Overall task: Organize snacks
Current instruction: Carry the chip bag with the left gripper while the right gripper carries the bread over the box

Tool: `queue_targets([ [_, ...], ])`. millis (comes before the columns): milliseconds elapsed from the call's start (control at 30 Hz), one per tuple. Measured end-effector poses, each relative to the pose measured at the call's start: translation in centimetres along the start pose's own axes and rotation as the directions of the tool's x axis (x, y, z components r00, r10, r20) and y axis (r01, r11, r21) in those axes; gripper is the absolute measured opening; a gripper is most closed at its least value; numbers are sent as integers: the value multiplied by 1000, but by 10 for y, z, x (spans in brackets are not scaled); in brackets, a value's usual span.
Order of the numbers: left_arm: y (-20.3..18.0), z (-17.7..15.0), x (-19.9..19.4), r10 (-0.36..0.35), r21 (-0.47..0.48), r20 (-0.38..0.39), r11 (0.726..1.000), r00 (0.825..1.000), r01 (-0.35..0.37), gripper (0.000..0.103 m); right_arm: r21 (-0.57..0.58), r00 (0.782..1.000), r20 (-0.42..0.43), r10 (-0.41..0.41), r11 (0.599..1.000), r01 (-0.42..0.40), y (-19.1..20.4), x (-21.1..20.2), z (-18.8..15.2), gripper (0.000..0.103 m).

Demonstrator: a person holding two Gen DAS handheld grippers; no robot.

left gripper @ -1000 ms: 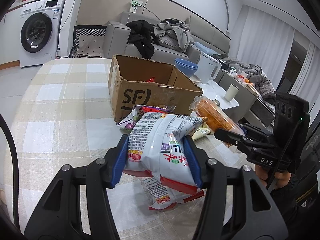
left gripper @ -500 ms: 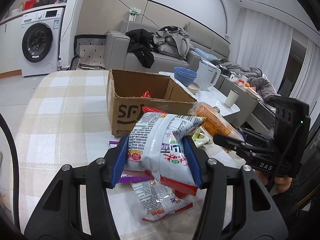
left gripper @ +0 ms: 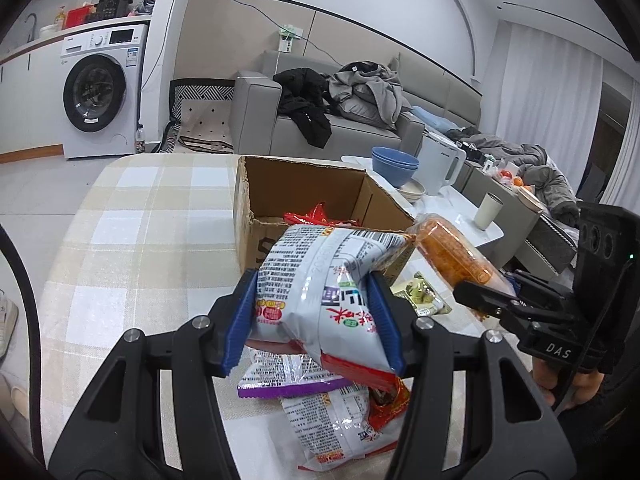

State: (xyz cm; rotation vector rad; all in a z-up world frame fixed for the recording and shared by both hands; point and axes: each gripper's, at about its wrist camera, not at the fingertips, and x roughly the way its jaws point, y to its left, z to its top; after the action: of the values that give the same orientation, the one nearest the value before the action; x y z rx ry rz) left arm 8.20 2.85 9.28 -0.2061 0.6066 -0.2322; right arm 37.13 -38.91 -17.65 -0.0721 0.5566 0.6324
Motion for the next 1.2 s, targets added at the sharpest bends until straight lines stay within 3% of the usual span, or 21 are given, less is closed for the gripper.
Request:
queue_targets([
  [467,-14,35,40,113,38,5,993,994,-113,52,41,1000,13,-20,999,19,-13,5,29,38],
  [733,-25,57,66,125,50,0,991,992,-124,52,43,999,14,-32,999,31,-16,11,46,38],
  [1200,-31,84,115,154,75,-18,985,988,-152,52,39,996,-53,-69,997,71,-30,42,69,38],
])
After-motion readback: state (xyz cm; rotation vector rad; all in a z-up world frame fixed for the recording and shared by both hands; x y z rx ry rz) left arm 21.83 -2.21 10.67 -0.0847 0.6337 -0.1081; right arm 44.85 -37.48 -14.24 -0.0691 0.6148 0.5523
